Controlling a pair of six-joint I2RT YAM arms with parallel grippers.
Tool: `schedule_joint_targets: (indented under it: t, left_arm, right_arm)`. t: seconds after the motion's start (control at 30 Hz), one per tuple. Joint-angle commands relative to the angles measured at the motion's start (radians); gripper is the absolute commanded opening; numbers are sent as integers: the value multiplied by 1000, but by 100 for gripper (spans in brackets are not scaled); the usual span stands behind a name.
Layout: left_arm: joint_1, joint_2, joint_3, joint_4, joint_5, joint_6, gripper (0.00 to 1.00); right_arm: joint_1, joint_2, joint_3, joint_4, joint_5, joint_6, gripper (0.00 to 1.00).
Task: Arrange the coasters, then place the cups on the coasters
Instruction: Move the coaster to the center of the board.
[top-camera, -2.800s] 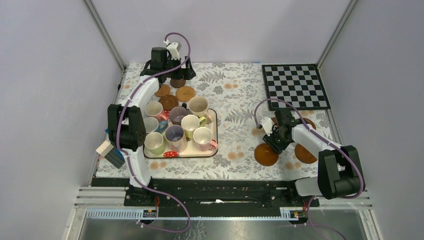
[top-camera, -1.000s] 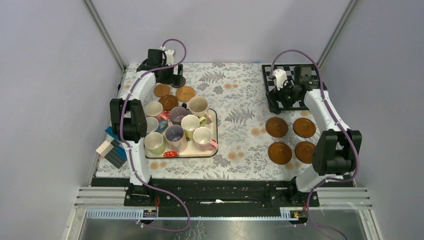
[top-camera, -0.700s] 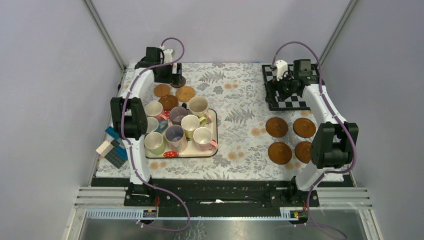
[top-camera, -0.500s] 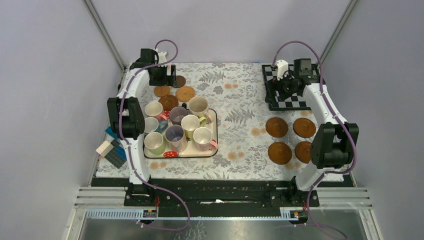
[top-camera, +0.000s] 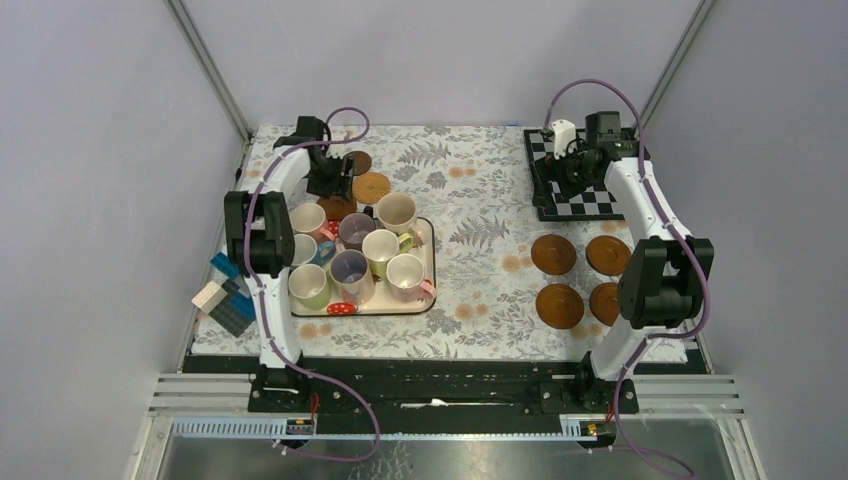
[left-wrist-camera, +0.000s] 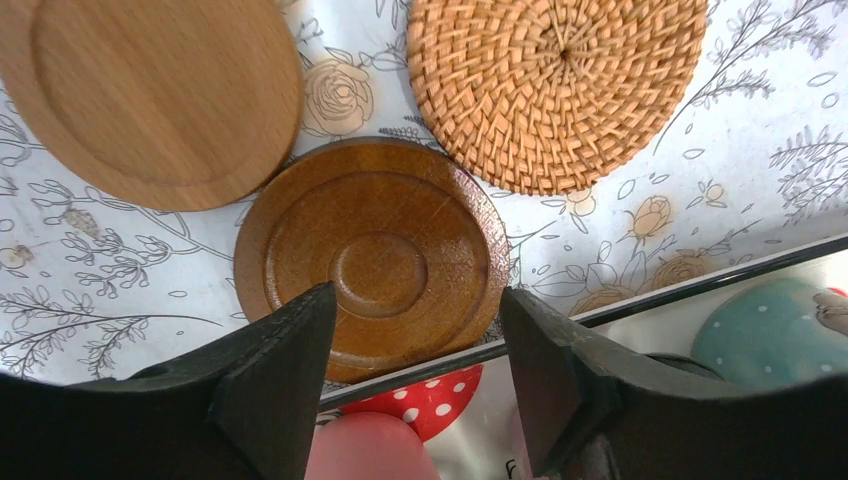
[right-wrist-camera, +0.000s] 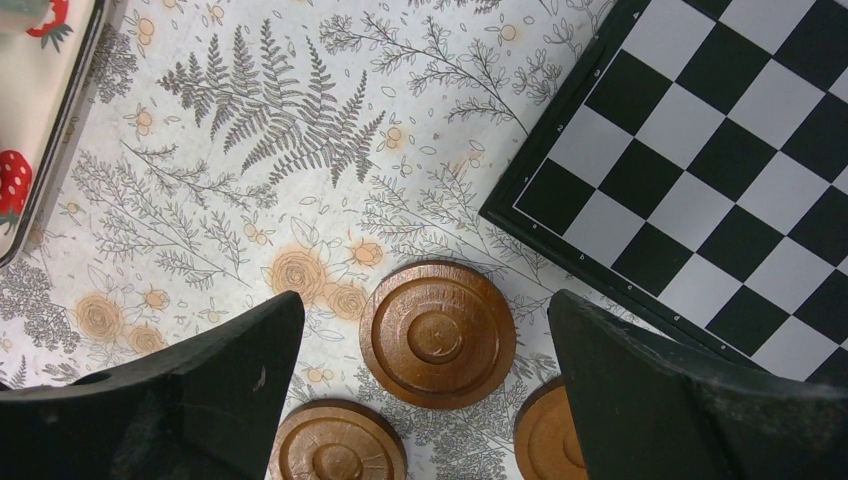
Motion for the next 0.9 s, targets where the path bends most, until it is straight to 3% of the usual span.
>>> schedule_joint_targets:
  t: [0.0,0.17,0.33,0.87]
  left_arm:
    - [-24,7,-19,1,-31,31,65]
    - [-48,58,-4,1,-24,13,61]
    - [-60,126,74,-27,78,-73,57]
    - [-209,340,324,12,287,-113,60]
  right_arm:
    - [-4,28,70,-29,15,13,100]
    - [-4,57,122,-58,36,17,100]
    - [-4,80,164,-83,65,5,100]
    - [-4,82,182,-116,98,27,100]
